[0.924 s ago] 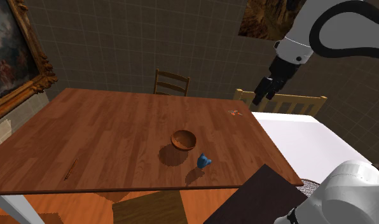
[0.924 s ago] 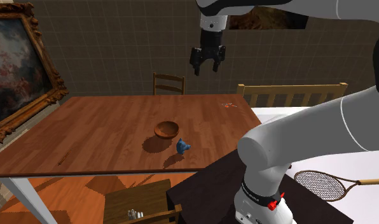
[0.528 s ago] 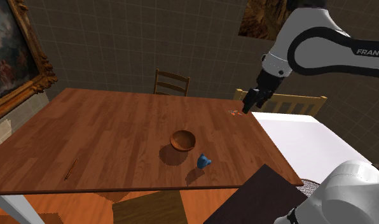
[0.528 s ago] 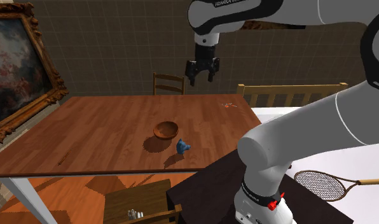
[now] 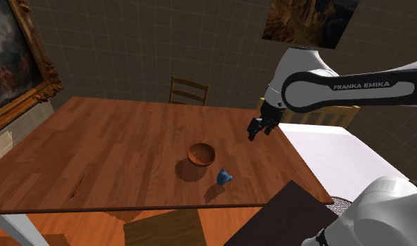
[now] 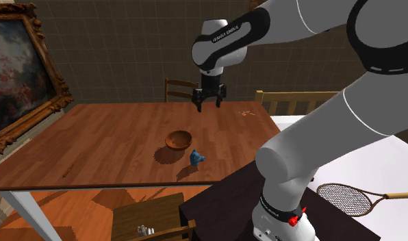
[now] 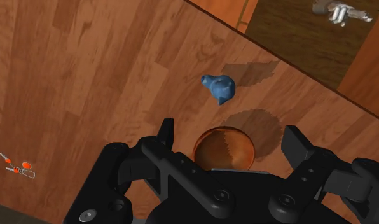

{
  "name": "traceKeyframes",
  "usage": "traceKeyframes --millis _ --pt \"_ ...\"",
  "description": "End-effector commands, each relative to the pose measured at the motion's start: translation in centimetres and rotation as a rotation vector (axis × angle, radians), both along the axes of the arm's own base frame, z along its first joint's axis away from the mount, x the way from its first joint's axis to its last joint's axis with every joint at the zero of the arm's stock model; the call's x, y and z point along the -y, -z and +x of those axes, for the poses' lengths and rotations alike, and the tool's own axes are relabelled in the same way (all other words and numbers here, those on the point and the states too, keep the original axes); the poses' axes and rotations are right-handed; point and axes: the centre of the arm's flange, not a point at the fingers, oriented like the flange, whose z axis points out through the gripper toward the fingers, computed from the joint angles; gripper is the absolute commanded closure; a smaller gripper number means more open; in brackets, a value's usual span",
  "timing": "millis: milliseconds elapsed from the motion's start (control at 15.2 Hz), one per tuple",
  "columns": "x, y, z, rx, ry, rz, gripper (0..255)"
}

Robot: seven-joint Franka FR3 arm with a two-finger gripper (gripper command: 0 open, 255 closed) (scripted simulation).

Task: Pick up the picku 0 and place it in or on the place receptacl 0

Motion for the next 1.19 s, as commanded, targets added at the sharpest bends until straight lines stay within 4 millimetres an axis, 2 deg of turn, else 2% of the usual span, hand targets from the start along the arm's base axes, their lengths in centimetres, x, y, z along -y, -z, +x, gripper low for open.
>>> traceKeyframes --millis 0,1122 --pt "-0.3 2.4 1.1 -0.006 0.013 0.001 0" --pt "-2.0 23.6 9.1 -0.069 0.122 0.005 0"
